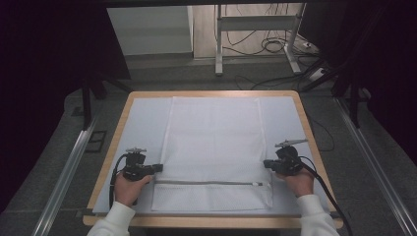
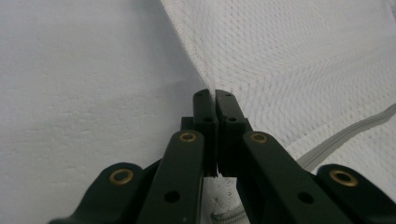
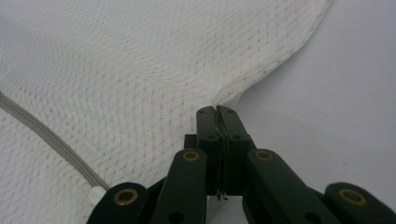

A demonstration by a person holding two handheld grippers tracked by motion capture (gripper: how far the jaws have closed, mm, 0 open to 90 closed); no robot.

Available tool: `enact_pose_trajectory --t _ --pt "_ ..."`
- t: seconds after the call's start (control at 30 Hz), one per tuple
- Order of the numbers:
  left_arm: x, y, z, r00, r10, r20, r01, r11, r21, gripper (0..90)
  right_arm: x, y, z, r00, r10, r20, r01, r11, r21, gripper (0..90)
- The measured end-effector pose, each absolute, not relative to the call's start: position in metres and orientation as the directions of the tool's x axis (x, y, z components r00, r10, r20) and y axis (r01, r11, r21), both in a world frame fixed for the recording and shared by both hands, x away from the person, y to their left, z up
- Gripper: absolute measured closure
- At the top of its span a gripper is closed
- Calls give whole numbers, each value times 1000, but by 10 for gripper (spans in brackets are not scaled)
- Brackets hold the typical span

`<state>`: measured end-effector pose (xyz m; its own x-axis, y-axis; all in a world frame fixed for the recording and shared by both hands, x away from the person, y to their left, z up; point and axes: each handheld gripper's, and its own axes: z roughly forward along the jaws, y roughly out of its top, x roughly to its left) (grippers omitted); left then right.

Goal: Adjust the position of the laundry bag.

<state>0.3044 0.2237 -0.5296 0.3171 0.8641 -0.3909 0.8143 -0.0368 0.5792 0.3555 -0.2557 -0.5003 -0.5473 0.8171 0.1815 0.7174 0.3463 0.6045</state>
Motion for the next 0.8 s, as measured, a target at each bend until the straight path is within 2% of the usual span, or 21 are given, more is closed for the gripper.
enact_pose_trajectory --t 0.1,0.13,0.23,0.27,0.3,0.33,0.37,0.4,0.57,0.8 --pt "305 222 -530 327 868 -374 805 -49 591 784 355 -257 -500 -548 819 170 713 352 606 833" --pt "305 222 -530 327 868 -374 805 -49 591 743 355 -257 -500 -545 822 164 712 351 608 792" --pt "304 222 -520 339 865 -370 781 -40 623 586 354 -261 -496 -532 837 127 697 347 627 592" --pt "304 222 -520 339 865 -370 781 -40 623 551 354 -262 -494 -525 841 128 694 337 636 592" --pt "304 219 -514 353 866 -354 759 -44 650 513 354 -265 -492 -523 843 129 684 324 654 486" --pt "304 216 -512 362 866 -346 747 -48 663 477 354 -266 -491 -520 844 133 680 314 663 448" --pt "304 216 -512 362 866 -346 747 -48 663 439 354 -268 -490 -517 844 141 677 303 671 448" --pt "303 213 -510 370 867 -335 734 -52 677 411 354 -270 -489 -514 844 154 678 290 676 386" --pt "299 199 -501 403 864 -303 705 -82 704 348 352 -274 -487 -516 841 162 659 269 702 319" --pt "298 183 -494 433 853 -292 689 -104 717 337 350 -275 -485 -522 840 147 635 268 725 271"
